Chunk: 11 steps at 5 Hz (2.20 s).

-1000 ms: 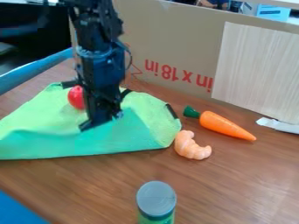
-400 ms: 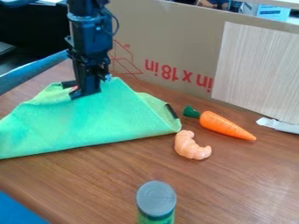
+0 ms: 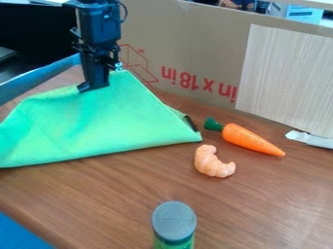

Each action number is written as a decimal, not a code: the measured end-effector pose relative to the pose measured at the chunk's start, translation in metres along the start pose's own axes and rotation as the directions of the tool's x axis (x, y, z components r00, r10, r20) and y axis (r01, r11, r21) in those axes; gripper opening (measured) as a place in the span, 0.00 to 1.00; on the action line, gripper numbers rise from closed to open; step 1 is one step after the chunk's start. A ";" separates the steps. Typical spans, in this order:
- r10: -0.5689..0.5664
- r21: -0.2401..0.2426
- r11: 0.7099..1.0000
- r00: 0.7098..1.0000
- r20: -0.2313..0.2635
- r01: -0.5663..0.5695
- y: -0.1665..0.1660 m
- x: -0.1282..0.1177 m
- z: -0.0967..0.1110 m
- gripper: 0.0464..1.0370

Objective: Fold the cloth from bottom right to top left

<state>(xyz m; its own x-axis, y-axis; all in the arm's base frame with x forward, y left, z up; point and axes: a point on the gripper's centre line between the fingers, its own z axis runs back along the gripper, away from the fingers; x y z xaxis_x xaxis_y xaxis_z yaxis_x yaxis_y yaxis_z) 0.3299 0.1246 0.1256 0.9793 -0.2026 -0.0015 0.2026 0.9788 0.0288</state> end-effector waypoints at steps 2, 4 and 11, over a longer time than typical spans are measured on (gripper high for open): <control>0.051 -0.015 0.999 0.999 -0.010 -0.051 0.029 0.024 0.001 0.01; 0.088 -0.027 0.996 0.995 -0.038 -0.089 0.055 0.040 -0.005 0.01; 0.186 -0.003 0.982 0.974 0.128 -0.188 0.101 0.046 -0.030 0.95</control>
<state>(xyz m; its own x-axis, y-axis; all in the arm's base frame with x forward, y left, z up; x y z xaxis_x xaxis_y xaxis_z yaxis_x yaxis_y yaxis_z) 0.3952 0.2150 0.0984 0.9911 -0.0186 0.1321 0.0152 0.9995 0.0260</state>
